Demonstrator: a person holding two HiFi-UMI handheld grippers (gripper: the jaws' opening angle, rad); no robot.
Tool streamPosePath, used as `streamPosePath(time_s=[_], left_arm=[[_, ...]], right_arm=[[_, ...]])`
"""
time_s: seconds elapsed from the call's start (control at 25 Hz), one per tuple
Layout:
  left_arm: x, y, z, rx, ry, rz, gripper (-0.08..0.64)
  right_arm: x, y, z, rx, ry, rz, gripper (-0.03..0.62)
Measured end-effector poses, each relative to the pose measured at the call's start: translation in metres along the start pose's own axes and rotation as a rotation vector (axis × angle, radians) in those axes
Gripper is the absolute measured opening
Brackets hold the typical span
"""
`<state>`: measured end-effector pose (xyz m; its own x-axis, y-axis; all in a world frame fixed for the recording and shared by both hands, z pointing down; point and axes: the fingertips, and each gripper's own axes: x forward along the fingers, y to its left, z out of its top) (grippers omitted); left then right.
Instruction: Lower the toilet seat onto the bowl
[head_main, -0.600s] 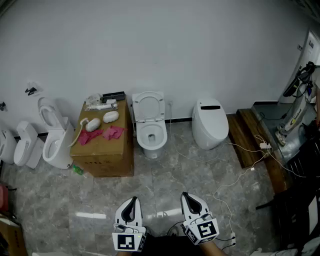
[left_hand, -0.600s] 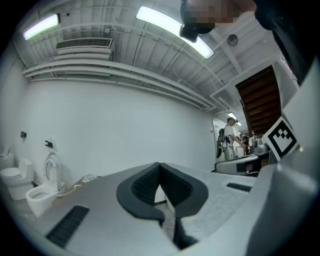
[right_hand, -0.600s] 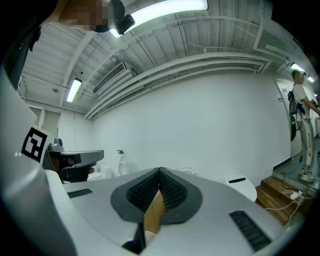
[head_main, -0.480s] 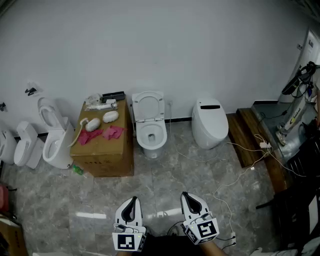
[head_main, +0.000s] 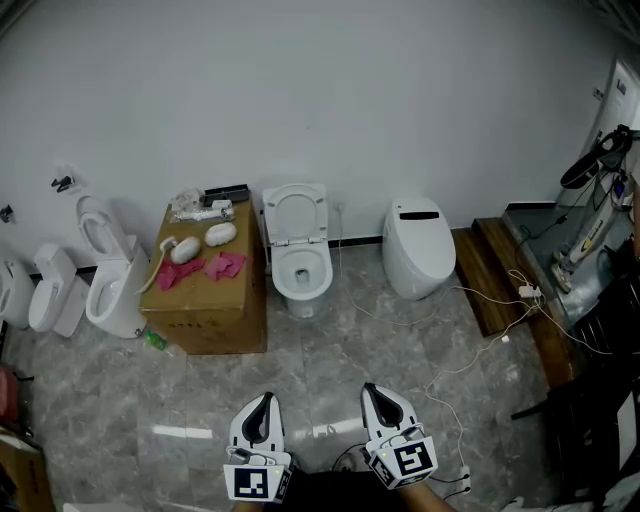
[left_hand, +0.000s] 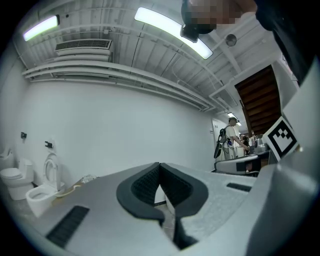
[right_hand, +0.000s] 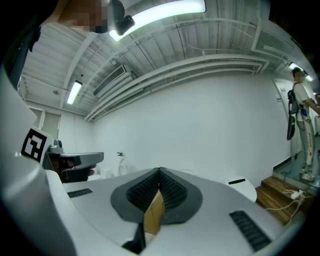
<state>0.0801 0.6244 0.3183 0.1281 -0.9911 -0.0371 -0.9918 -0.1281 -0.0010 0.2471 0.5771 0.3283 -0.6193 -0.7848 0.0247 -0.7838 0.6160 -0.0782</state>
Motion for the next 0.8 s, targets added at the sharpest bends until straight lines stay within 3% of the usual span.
streamPosePath(time_s=[0.16, 0.4, 0.8], left_arm=[[0.003, -0.008, 0.005, -0.005, -0.019, 0.011, 0.008], [0.004, -0.028, -0.007, 0.051, 0.084, 0.013, 0.008], [0.027, -0.047, -0.012, 0.076, 0.078, 0.071, 0.008]], right_arm=[[-0.005, -0.008, 0.003, 0.014, -0.009, 0.005, 0.021], [-0.015, -0.025, -0.001, 0.007, 0.009, 0.032, 0.021], [-0.008, -0.05, -0.015, 0.018, 0.043, 0.109, 0.021]])
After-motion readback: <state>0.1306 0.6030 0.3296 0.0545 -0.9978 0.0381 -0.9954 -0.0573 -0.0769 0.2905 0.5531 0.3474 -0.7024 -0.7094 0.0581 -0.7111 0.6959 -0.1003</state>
